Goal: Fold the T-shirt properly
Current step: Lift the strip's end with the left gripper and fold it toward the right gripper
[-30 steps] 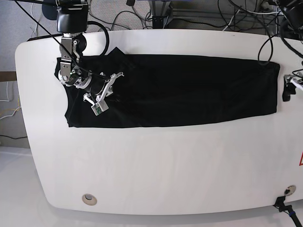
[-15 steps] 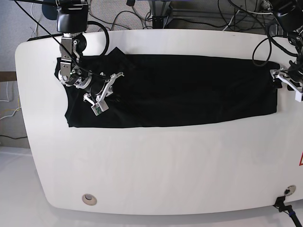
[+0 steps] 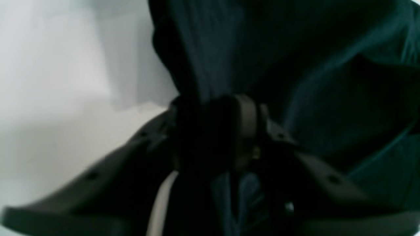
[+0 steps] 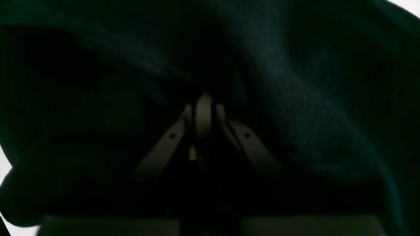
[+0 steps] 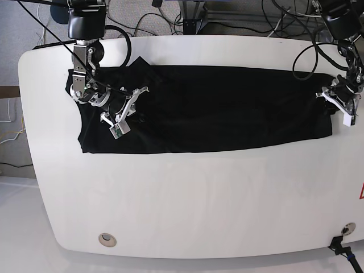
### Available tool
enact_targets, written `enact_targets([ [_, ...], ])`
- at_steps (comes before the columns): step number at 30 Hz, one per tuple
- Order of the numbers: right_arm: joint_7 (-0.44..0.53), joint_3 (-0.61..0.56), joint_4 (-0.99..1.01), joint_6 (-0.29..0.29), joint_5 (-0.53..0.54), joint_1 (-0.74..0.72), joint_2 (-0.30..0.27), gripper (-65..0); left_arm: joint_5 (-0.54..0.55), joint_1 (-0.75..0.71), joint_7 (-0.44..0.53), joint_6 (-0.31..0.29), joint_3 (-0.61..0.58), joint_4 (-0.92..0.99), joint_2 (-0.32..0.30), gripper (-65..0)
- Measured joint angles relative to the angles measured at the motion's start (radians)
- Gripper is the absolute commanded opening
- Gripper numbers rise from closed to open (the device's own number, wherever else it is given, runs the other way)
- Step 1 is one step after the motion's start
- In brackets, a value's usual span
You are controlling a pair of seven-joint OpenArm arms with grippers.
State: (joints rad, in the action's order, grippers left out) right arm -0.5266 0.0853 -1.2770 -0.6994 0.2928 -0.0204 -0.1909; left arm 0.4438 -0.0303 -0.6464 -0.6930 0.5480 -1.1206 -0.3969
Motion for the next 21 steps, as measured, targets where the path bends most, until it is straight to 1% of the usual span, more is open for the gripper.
enact_targets([
  [2,0.000,0.000,0.000,0.000,0.000,0.000,0.000,-65.0,0.005,0.000,0.002,0.000,-0.002,-0.003,0.011,-53.6],
  [6,0.000,0.000,0.000,0.000,0.000,0.000,0.000,-65.0,0.008,0.000,0.008,-0.003,-0.029,-0.006,0.011,-54.7],
  [8,0.000,0.000,0.000,0.000,0.000,0.000,0.000,-65.0,0.000,-0.002,0.005,0.004,-0.042,-0.029,0.027,-58.5],
  [9,0.000,0.000,0.000,0.000,0.000,0.000,0.000,-65.0,-0.003,-0.005,-0.009,0.005,-0.045,-0.050,0.043,-61.7],
  [10,0.000,0.000,0.000,0.000,0.000,0.000,0.000,-65.0,-0.010,-0.011,-0.021,0.005,-0.045,-0.079,0.063,-65.0],
  [12,0.000,0.000,0.000,0.000,0.000,0.000,0.000,-65.0,-0.019,-0.035,-0.038,0.003,-0.057,-0.141,0.084,-65.0],
  [14,0.000,0.000,0.000,-0.001,0.000,0.000,0.000,-65.0,-0.018,-0.061,-0.062,0.003,-0.086,-0.233,0.087,-65.0],
  [15,0.000,0.000,0.000,0.000,0.000,0.000,0.000,-65.0,-0.022,-0.066,-0.097,0.002,-0.093,-0.283,0.094,-65.0],
  [17,0.001,0.000,0.000,0.002,0.000,0.001,0.000,-65.0,-0.029,-0.064,-0.148,0.005,-0.095,-0.391,0.131,-65.0],
  [20,0.002,0.000,0.000,0.000,0.000,0.002,0.000,-65.0,-0.009,-0.065,-0.209,-0.008,-0.107,-0.549,0.193,-65.0],
  [21,0.002,0.000,0.000,0.000,0.000,0.002,0.000,-65.0,-0.003,-0.068,-0.233,-0.003,-0.104,-0.601,0.214,-65.0],
])
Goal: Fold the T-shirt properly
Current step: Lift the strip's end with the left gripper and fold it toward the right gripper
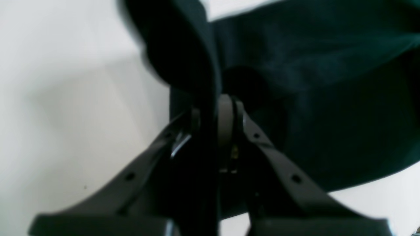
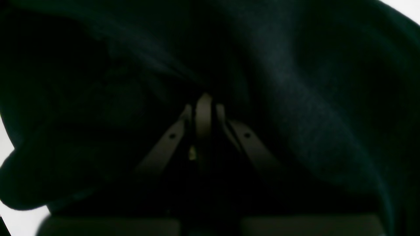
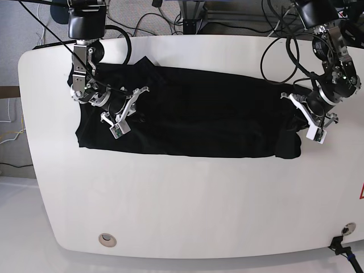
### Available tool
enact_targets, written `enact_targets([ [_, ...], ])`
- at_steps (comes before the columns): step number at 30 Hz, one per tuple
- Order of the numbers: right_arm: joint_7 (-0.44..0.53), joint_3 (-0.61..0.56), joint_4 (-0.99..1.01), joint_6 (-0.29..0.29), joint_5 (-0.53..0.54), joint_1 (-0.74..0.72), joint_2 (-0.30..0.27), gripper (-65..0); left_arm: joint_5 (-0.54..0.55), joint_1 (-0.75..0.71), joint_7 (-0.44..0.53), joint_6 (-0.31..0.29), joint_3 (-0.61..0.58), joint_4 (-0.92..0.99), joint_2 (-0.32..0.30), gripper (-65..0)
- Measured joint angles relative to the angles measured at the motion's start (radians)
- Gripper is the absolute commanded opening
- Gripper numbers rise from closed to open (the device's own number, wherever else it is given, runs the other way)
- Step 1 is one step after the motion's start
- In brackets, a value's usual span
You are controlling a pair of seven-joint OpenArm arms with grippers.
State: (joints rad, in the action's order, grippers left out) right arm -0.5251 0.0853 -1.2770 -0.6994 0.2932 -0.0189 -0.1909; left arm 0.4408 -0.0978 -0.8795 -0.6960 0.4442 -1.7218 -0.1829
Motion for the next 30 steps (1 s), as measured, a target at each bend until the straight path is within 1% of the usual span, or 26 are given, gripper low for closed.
enact_targets([
  [2,0.000,0.000,0.000,0.001,0.000,0.000,0.000,-65.0,-0.013,0.000,-0.073,0.002,0.000,-0.076,0.047,-65.0],
  [4,0.000,0.000,0.000,0.001,0.000,0.000,0.000,-65.0,-0.018,0.016,-0.120,0.001,-0.047,-0.104,0.083,-65.0],
  [6,0.001,0.000,0.000,0.001,0.000,0.000,0.000,-65.0,-0.018,0.035,-0.123,0.000,-0.115,-0.103,0.097,-65.0],
  [7,0.001,0.000,0.000,0.000,0.000,0.000,0.000,-65.0,-0.012,0.040,-0.121,-0.001,-0.139,-0.104,0.114,-65.0],
  [11,0.002,0.000,0.000,0.001,0.000,0.000,0.000,-65.0,-0.018,0.039,-0.124,0.000,-0.154,-0.103,0.230,-65.0],
  [13,0.002,0.000,0.000,0.001,0.000,0.000,0.001,-65.0,-0.022,0.060,-0.123,0.000,-0.191,-0.096,0.262,-65.0],
  [16,0.002,0.000,0.000,0.000,0.000,0.000,0.000,-65.0,-0.021,0.073,-0.115,0.000,-0.259,-0.055,0.290,-65.0],
  [20,0.002,0.000,0.000,0.000,0.000,0.000,0.000,-65.0,-0.021,0.062,-0.119,0.000,-0.286,0.020,0.330,-65.0],
  [26,0.002,0.000,0.000,0.000,0.000,0.000,0.000,-65.0,-0.021,0.068,-0.116,0.003,-0.297,0.079,0.335,-65.0],
  [30,0.002,0.000,0.000,0.001,0.000,0.000,0.000,-65.0,-0.026,0.095,-0.110,0.003,-0.331,0.101,0.334,-65.0],
])
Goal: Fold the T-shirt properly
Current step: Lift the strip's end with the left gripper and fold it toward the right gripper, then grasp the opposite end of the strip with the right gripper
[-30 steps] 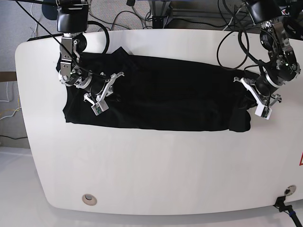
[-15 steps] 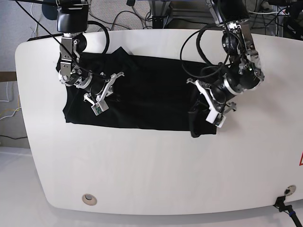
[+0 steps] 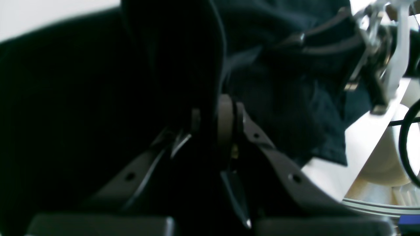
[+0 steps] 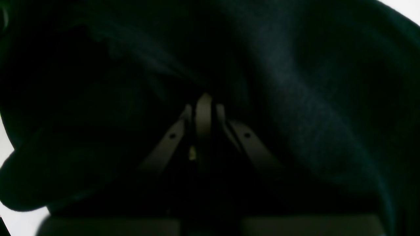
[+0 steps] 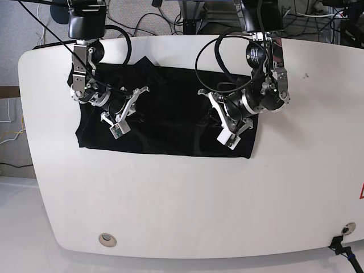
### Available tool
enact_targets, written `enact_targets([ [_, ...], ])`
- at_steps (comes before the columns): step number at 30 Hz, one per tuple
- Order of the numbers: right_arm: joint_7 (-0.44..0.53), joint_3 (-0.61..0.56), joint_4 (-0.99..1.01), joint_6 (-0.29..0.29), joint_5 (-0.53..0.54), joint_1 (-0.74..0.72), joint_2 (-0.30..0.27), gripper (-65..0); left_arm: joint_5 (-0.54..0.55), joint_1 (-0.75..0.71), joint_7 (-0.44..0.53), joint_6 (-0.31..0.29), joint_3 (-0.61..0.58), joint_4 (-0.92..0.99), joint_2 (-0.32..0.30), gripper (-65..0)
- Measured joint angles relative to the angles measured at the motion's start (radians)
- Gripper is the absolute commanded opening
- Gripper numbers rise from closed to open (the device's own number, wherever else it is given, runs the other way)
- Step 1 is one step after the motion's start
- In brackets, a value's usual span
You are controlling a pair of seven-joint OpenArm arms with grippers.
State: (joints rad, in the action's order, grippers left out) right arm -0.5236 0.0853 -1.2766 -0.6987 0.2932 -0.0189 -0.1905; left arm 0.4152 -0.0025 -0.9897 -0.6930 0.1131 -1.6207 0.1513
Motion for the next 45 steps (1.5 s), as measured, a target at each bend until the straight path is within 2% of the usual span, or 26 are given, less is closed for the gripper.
enact_targets([
  [3,0.000,0.000,0.000,0.000,0.000,0.000,0.000,-65.0,0.005,-0.001,0.058,0.000,-0.033,0.003,0.000,-65.0],
  [10,0.000,0.002,0.000,0.004,0.000,0.003,0.011,-65.0,0.004,-0.001,0.063,0.000,-0.049,0.051,0.000,-63.8],
  [13,0.008,0.002,0.000,0.008,0.000,0.008,0.011,-65.0,0.006,0.000,0.065,0.000,-0.049,0.051,0.000,-36.2],
  [14,0.008,0.002,0.000,0.010,0.000,0.009,0.013,-65.0,0.006,0.000,0.067,0.000,-0.053,0.051,0.000,-29.1],
  [15,0.010,0.002,-0.001,0.010,0.000,0.009,0.013,-65.0,0.005,0.000,0.066,0.000,-0.068,0.051,-0.003,-24.9],
  [16,0.010,0.002,0.000,0.010,0.000,0.009,0.013,-65.0,0.005,0.000,0.066,0.004,-0.097,0.050,-0.007,-24.2],
  [19,0.010,0.002,-0.001,0.011,0.000,0.009,0.013,-65.0,0.005,0.008,0.062,0.003,-0.237,0.033,-0.005,-28.3],
  [22,0.010,0.002,-0.002,0.011,0.000,0.009,0.014,-65.0,0.035,0.014,0.065,-0.012,-0.332,-0.043,-0.046,-30.1],
  [24,0.010,0.002,-0.002,0.011,0.000,0.009,0.014,-65.0,0.045,0.017,0.082,-0.012,-0.316,-0.094,-0.108,-30.1],
  [27,0.008,0.002,-0.003,0.010,0.000,0.009,0.013,-65.0,0.006,0.008,0.077,-0.003,-0.218,-0.096,-0.195,-30.1],
  [31,0.008,0.002,-0.003,0.013,0.000,0.009,0.013,-65.0,-0.062,0.020,0.269,0.000,-0.168,-0.059,-0.263,-31.5],
  [32,0.008,0.002,-0.004,0.013,0.000,0.009,0.013,-65.0,-0.108,0.020,0.283,0.000,-0.168,-0.042,-0.270,-35.6],
  [35,-0.002,0.002,-0.029,0.016,-0.010,0.016,0.016,-65.0,-0.214,0.005,0.317,-0.005,-0.169,0.012,-0.274,-59.8],
  [36,-0.018,0.002,-0.052,0.020,-0.032,0.017,0.021,-65.0,-0.244,0.005,0.352,-0.004,-0.173,0.032,-0.274,-65.0],
  [40,-0.064,-0.002,-0.103,0.026,-0.058,0.018,0.027,-65.0,-0.348,0.005,0.405,-0.004,-0.171,0.070,-0.271,-65.0],
  [42,-0.088,-0.005,-0.126,0.026,-0.072,0.014,0.027,-65.0,-0.363,-0.003,0.406,-0.004,-0.163,0.074,-0.274,-65.0],
  [45,-0.159,-0.008,-0.182,0.026,-0.099,0.016,0.030,-65.0,-0.363,-0.039,0.485,-0.004,-0.130,0.074,-0.277,-65.0],
])
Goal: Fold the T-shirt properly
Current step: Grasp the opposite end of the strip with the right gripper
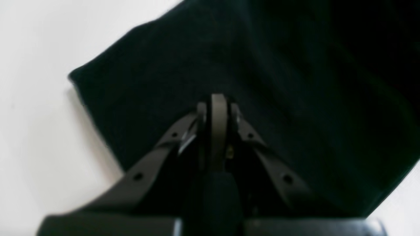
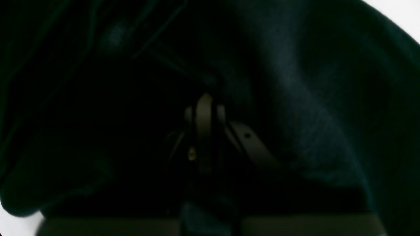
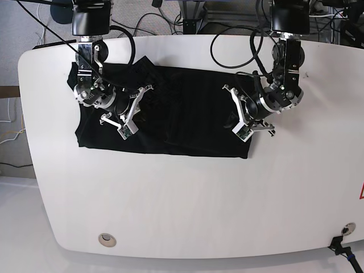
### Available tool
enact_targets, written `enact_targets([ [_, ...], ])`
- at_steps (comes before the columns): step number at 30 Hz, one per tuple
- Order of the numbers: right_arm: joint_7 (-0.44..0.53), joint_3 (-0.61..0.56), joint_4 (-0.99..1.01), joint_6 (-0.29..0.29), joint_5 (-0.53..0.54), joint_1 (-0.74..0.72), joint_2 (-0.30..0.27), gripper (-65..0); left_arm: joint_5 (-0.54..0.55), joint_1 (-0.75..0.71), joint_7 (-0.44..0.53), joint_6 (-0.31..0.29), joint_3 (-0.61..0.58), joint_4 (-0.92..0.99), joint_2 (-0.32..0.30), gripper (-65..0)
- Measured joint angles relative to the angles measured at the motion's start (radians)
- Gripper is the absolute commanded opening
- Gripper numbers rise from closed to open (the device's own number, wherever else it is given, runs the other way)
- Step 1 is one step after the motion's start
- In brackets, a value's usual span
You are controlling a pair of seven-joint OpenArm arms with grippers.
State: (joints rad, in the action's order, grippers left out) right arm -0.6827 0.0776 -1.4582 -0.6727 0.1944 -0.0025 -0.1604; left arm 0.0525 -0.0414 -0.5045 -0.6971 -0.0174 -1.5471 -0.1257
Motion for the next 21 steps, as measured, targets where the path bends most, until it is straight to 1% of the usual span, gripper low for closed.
enact_targets([
  [3,-0.088,0.000,-0.100,0.007,-0.039,0.018,-0.003,-65.0,-0.003,-0.009,0.021,-0.006,0.003,0.014,-0.034,-65.0],
  [4,-0.100,0.001,-0.139,0.022,-0.045,0.018,-0.006,-65.0,-0.002,-0.004,0.026,-0.002,0.006,0.037,-0.034,-65.0],
  [5,-0.107,0.002,-0.180,0.047,-0.042,0.011,-0.007,-63.2,-0.003,0.000,0.028,0.003,0.009,0.065,-0.035,-65.0],
  [6,-0.103,0.002,-0.215,0.069,-0.042,0.000,-0.006,-57.8,-0.003,0.000,0.035,0.003,0.009,0.094,-0.035,-65.0],
  [8,-0.097,0.000,-0.280,0.107,-0.034,-0.013,-0.006,-43.2,0.016,0.005,0.060,0.005,0.006,0.120,-0.045,-65.0],
  [9,-0.111,0.002,-0.315,0.126,-0.033,-0.013,-0.006,-36.1,0.020,0.006,0.061,0.002,0.006,0.125,-0.050,-65.0],
  [10,-0.128,0.016,-0.348,0.130,-0.032,-0.009,-0.005,-29.2,0.023,0.005,0.061,0.000,0.007,0.126,-0.051,-65.0],
  [11,-0.150,0.038,-0.378,0.137,-0.029,-0.004,-0.002,-23.8,0.024,0.002,0.063,0.000,0.007,0.126,-0.050,-65.0],
  [12,-0.151,0.066,-0.403,0.142,-0.033,-0.005,0.001,-20.5,0.024,0.000,0.068,0.000,0.008,0.126,-0.050,-65.0],
  [14,-0.152,0.148,-0.422,0.142,-0.022,-0.029,0.003,-19.4,0.026,0.000,0.068,0.000,0.008,0.127,-0.053,-65.0],
  [16,-0.146,0.282,-0.413,0.168,-0.031,-0.050,0.035,-19.2,0.031,0.002,0.072,0.000,0.006,0.127,-0.069,-65.0],
  [17,-0.140,0.336,-0.397,0.172,-0.030,-0.052,0.034,-19.2,0.033,0.002,0.072,-0.003,0.008,0.129,-0.077,-65.0],
  [18,-0.154,0.383,-0.373,0.157,-0.021,-0.048,0.031,-19.4,0.037,0.000,0.073,-0.007,0.010,0.130,-0.081,-65.0],
  [19,-0.186,0.413,-0.348,0.164,-0.029,-0.051,0.031,-19.4,0.037,0.000,0.073,-0.007,0.014,0.131,-0.080,-65.0],
  [20,-0.231,0.449,-0.314,0.144,-0.034,-0.052,0.034,-19.4,0.037,-0.003,0.072,-0.007,0.025,0.131,-0.079,-65.0],
  [21,-0.251,0.491,-0.293,0.119,-0.023,-0.058,0.038,-19.5,0.037,-0.003,0.072,-0.007,0.047,0.131,-0.071,-65.0],
])
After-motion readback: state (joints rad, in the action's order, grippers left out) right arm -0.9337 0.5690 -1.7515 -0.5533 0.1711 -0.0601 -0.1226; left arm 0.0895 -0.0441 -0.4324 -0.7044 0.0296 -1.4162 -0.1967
